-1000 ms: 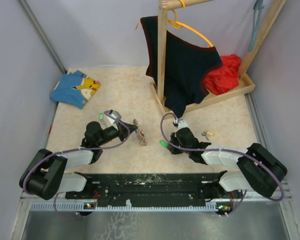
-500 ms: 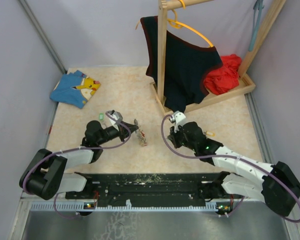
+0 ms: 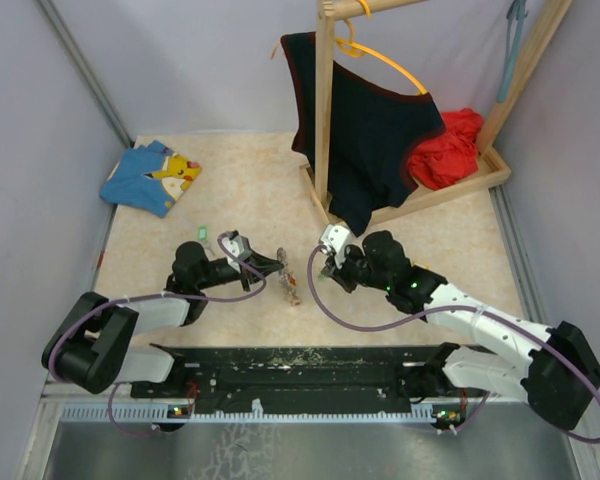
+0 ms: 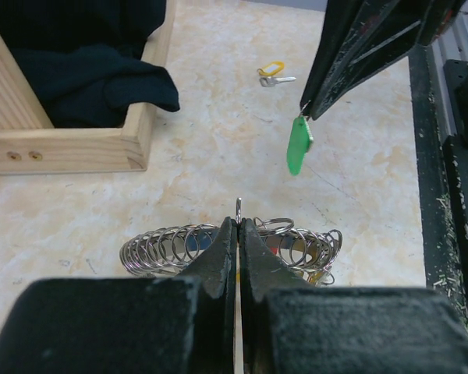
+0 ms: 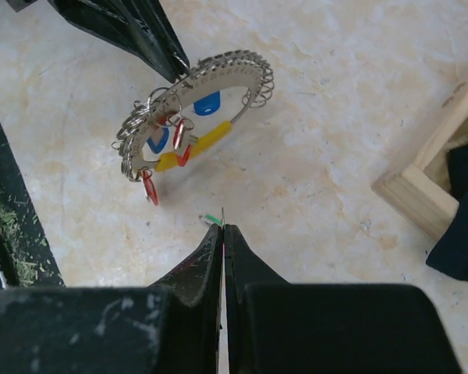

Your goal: Put the keys on the keyring

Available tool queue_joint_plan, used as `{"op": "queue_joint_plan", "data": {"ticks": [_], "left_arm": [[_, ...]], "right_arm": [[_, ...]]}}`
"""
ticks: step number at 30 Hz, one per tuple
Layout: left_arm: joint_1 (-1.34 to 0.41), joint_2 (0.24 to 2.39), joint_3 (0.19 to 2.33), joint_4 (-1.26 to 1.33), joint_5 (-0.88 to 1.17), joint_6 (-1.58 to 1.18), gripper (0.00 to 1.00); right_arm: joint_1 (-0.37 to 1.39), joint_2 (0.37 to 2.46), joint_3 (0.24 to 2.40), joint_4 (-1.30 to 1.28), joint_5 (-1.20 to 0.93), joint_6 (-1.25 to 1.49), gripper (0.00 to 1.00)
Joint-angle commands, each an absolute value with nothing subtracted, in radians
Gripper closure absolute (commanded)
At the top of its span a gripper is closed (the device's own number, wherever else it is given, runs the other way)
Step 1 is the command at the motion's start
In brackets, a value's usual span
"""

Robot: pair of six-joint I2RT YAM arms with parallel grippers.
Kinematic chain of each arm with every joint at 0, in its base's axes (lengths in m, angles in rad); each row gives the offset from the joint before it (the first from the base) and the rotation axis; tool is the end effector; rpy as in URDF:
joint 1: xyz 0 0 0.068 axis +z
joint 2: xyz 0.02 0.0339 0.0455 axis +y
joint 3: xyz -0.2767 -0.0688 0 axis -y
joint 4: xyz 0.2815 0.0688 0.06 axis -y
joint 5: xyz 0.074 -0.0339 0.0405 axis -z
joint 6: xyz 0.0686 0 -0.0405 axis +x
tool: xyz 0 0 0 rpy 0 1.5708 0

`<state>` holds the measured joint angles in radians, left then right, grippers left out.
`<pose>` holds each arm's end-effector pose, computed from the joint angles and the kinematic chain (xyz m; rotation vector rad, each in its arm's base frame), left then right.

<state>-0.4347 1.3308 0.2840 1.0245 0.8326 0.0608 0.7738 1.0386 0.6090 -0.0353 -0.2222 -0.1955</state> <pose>0.2209 -0.1585 0.1659 1.0178 1.3227 -0.9439 0.1943 0.2110 0.2261 -1.0902 1.7647 0.5854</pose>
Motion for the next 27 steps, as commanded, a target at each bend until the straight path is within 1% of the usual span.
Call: {"op": "queue_joint_plan", "data": {"ticks": [1, 9, 14, 20, 27], "left_arm": [[-0.441, 1.325, 0.285, 1.095, 0.939, 0.115, 1.00], [-0.442, 1.316, 0.282, 1.100, 1.000, 0.139, 1.00], [-0.444, 1.321, 0.281, 1.121, 1.024, 0.132, 1.00], [-0.460, 1.325, 0.282, 1.123, 1.032, 0.149, 1.00], [-0.478, 1.331, 0.291, 1.098, 1.033, 0.179, 1.00]], "right_arm": [[0.772, 1.054, 0.672, 0.029, -0.352, -0.320, 1.00], [0.806, 1.104, 0.705, 0.053, -0.383, -0.438, 1.00], [0.853, 1.162, 0.736, 0.048, -0.361, -0.492, 1.00], [0.859, 1.192, 0.745, 0.092, -0.378, -0.495, 1.00], [0.867, 1.218, 0.771, 0.078, -0.383, -0.504, 1.00]]}}
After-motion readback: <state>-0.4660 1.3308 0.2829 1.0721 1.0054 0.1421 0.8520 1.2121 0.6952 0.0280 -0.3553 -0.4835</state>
